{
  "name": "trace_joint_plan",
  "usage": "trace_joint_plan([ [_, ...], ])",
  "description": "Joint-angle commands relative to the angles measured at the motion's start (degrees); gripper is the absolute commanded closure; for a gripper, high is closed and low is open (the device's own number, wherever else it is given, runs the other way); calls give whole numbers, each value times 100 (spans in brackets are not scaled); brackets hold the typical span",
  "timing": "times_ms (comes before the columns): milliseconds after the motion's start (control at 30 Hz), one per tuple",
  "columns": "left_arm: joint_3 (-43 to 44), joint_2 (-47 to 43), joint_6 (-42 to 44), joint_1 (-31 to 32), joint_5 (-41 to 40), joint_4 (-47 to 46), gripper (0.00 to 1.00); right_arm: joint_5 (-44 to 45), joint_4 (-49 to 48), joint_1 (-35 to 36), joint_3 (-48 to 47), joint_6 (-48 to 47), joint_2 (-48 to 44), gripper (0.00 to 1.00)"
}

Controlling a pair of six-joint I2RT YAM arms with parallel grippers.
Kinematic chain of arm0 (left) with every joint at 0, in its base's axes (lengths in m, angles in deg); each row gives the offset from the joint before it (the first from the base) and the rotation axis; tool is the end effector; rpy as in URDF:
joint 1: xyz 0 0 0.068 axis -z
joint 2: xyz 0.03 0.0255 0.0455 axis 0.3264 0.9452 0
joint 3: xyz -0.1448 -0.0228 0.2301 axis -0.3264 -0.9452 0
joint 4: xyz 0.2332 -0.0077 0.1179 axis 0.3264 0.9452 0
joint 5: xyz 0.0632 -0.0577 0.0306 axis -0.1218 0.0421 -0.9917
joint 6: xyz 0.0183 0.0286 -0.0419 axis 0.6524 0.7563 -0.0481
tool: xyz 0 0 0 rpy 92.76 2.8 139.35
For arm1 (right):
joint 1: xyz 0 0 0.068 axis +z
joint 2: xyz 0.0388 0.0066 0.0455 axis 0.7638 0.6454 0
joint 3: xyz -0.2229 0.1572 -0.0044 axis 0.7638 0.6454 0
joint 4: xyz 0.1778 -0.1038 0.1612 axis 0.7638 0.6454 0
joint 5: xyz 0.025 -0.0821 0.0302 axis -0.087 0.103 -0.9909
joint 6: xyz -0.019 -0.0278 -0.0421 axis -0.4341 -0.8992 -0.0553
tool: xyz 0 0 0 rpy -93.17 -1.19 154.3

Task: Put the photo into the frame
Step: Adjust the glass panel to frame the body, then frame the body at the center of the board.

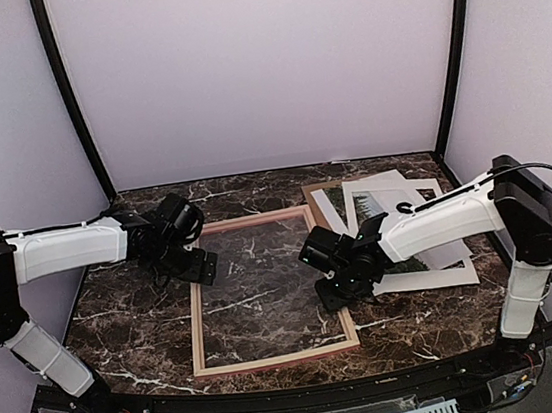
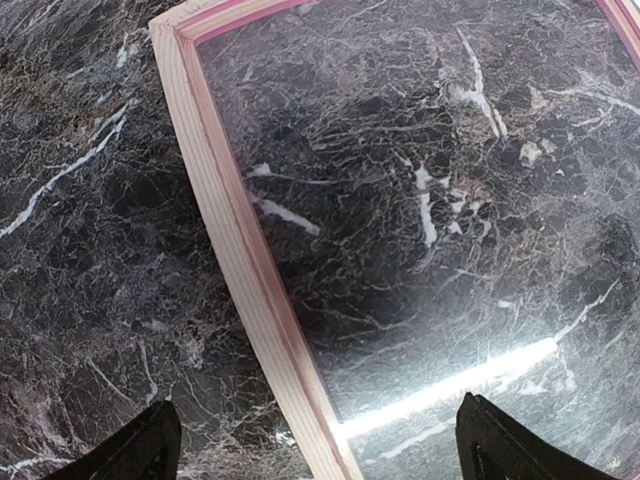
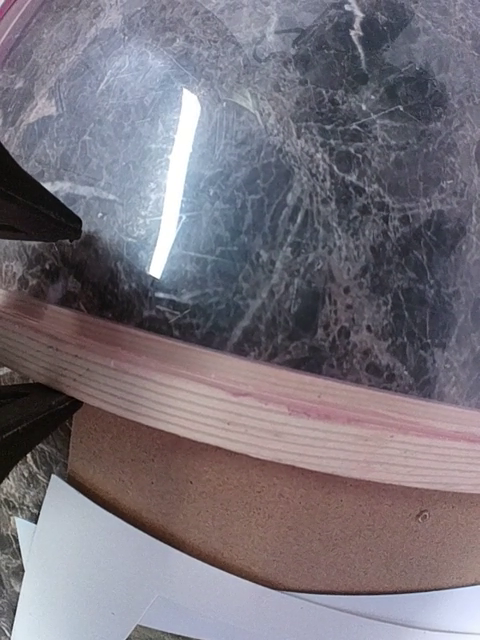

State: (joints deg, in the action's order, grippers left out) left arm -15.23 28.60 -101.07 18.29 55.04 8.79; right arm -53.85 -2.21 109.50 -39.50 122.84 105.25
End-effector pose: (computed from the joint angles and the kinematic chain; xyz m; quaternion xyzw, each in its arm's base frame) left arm 0.2539 -0.1836 0.2140 0.1094 0.9539 -0.0287 0.2780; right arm 0.1814 0.2957 0.1555 -0.1620 0.9680 0.0555 0.1833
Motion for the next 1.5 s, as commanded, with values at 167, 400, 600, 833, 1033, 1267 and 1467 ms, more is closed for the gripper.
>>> trace_joint_plan([
  [167,-239,-366,85,-239,-39,187,1,-37,354,67,23,153,-501,47],
  [400,-433,-380,46,-546,215,142,1,-301,234,65,332,234,-703,48],
  [600,-536,-353,165,-848,643,13,5,-551,-106,67,555,309,-641,50],
  [833,-470,-60,187,-886,921,-21,10,-829,-410,66,646,345,-555,55],
  [1033,-334,231,125,-945,799,58,20,-1046,-664,85,593,350,-516,60],
  [1267,-182,427,138,-1162,530,311,32,-1228,-1032,128,266,225,-163,61],
  [1467,-176,489,258,-1451,413,430,36,-1498,-1117,129,-354,-109,262,60],
])
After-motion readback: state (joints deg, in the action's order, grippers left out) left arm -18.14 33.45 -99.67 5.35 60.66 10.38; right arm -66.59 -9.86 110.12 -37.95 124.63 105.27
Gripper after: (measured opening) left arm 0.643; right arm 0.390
